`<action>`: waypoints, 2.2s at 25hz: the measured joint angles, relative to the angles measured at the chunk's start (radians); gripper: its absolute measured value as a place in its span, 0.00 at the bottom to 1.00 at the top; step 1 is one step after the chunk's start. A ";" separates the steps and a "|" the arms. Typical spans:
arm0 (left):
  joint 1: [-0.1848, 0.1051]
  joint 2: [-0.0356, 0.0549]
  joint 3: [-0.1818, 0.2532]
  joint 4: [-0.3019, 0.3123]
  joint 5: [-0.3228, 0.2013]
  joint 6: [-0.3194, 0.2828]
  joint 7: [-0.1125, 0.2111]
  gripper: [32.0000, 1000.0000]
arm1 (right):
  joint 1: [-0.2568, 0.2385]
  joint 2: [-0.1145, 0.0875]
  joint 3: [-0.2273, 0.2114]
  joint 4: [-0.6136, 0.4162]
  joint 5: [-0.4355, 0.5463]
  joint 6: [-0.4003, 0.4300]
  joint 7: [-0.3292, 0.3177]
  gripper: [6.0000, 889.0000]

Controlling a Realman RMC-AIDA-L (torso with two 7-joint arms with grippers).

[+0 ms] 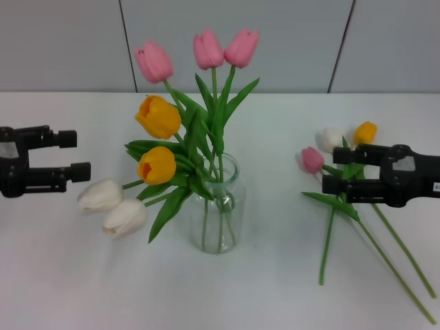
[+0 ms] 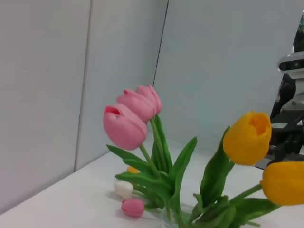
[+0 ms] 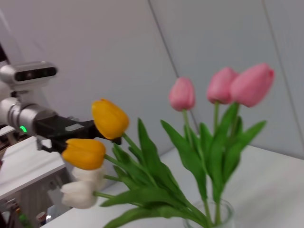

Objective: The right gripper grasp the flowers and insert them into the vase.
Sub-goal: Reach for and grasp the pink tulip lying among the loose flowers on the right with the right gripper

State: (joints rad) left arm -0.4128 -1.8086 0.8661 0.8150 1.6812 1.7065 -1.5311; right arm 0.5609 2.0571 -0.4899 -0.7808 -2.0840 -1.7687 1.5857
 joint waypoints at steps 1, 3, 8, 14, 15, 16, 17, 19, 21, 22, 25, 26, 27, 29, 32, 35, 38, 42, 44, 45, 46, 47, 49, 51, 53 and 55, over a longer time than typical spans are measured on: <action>-0.007 0.0025 -0.002 -0.001 -0.001 0.002 -0.001 0.82 | 0.008 0.000 -0.003 0.000 0.000 -0.005 0.000 0.94; -0.015 0.0069 -0.003 -0.002 -0.006 0.005 -0.004 0.82 | 0.018 0.001 -0.013 0.001 -0.001 -0.008 0.001 0.94; -0.025 0.0133 -0.004 -0.002 -0.013 0.007 -0.006 0.82 | 0.030 0.001 -0.025 0.003 -0.002 -0.009 0.001 0.93; -0.026 0.0171 -0.004 -0.002 -0.014 0.007 -0.008 0.82 | 0.031 0.002 -0.026 0.008 -0.002 0.000 0.002 0.93; -0.026 0.0171 -0.004 -0.002 -0.014 0.007 -0.008 0.82 | 0.031 0.003 -0.026 0.008 -0.002 0.000 0.002 0.93; -0.026 0.0171 -0.004 -0.003 -0.014 0.007 -0.008 0.82 | 0.031 0.003 -0.026 0.008 -0.002 0.000 0.002 0.93; -0.026 0.0170 -0.004 -0.003 -0.014 0.007 -0.008 0.82 | 0.031 0.004 -0.025 0.008 -0.001 0.000 0.002 0.93; -0.026 0.0157 -0.004 -0.004 -0.014 0.007 -0.007 0.82 | 0.031 0.004 -0.019 0.008 0.001 0.002 0.004 0.93; -0.026 0.0127 -0.004 -0.004 -0.015 0.006 -0.005 0.82 | 0.028 0.005 -0.009 -0.001 0.001 0.020 0.032 0.93; -0.026 0.0120 -0.004 -0.004 -0.015 0.006 -0.004 0.82 | 0.026 0.005 -0.005 -0.011 0.000 0.044 0.068 0.93; -0.022 0.0090 -0.004 -0.004 -0.045 0.004 0.000 0.82 | 0.021 -0.012 -0.006 -0.030 -0.044 0.146 0.212 0.93; -0.020 0.0088 -0.004 -0.004 -0.052 0.004 0.000 0.82 | 0.021 -0.026 -0.008 -0.034 -0.073 0.175 0.261 0.93; -0.018 0.0084 -0.004 -0.004 -0.059 0.005 0.001 0.82 | 0.024 -0.041 -0.009 -0.034 -0.125 0.196 0.302 0.93; -0.017 0.0075 -0.004 -0.004 -0.065 0.005 0.005 0.82 | 0.040 -0.060 -0.010 -0.029 -0.236 0.230 0.365 0.93; -0.020 0.0027 -0.003 -0.004 -0.065 0.003 0.010 0.82 | 0.076 -0.063 -0.010 -0.012 -0.418 0.300 0.422 0.93; -0.025 -0.0065 0.003 -0.004 -0.065 -0.002 0.015 0.82 | 0.127 -0.055 -0.010 0.037 -0.551 0.380 0.440 0.93; -0.028 -0.0121 0.005 -0.003 -0.064 -0.003 0.016 0.82 | 0.185 -0.039 -0.010 0.109 -0.625 0.458 0.445 0.93; -0.031 -0.0165 0.006 -0.003 -0.062 -0.004 0.024 0.82 | 0.226 -0.014 -0.010 0.163 -0.700 0.558 0.447 0.93; -0.032 -0.0169 0.007 -0.003 -0.064 -0.004 0.025 0.82 | 0.237 -0.003 -0.010 0.180 -0.724 0.607 0.448 0.93; -0.032 -0.0171 0.007 -0.003 -0.064 -0.004 0.025 0.82 | 0.242 -0.001 -0.010 0.195 -0.731 0.632 0.448 0.93; -0.031 -0.0183 0.007 -0.004 -0.064 -0.004 0.025 0.82 | 0.248 0.000 -0.010 0.210 -0.733 0.646 0.449 0.93; -0.029 -0.0208 0.007 -0.004 -0.064 -0.004 0.025 0.82 | 0.254 0.001 -0.010 0.225 -0.733 0.662 0.449 0.93; -0.025 -0.0267 0.007 -0.003 -0.062 -0.004 0.028 0.82 | 0.259 0.001 -0.010 0.247 -0.735 0.684 0.449 0.93; -0.022 -0.0294 0.007 -0.004 -0.061 -0.005 0.032 0.82 | 0.260 0.001 -0.010 0.260 -0.735 0.700 0.445 0.93; -0.022 -0.0301 0.007 -0.003 -0.063 -0.005 0.034 0.82 | 0.264 0.002 -0.011 0.274 -0.735 0.714 0.440 0.93; -0.021 -0.0308 0.007 -0.003 -0.065 -0.005 0.034 0.82 | 0.270 0.003 -0.017 0.296 -0.736 0.736 0.439 0.93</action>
State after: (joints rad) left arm -0.4342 -1.8394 0.8729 0.8115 1.6162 1.7012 -1.4971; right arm 0.8313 2.0597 -0.5066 -0.4849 -2.8204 -1.0324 2.0245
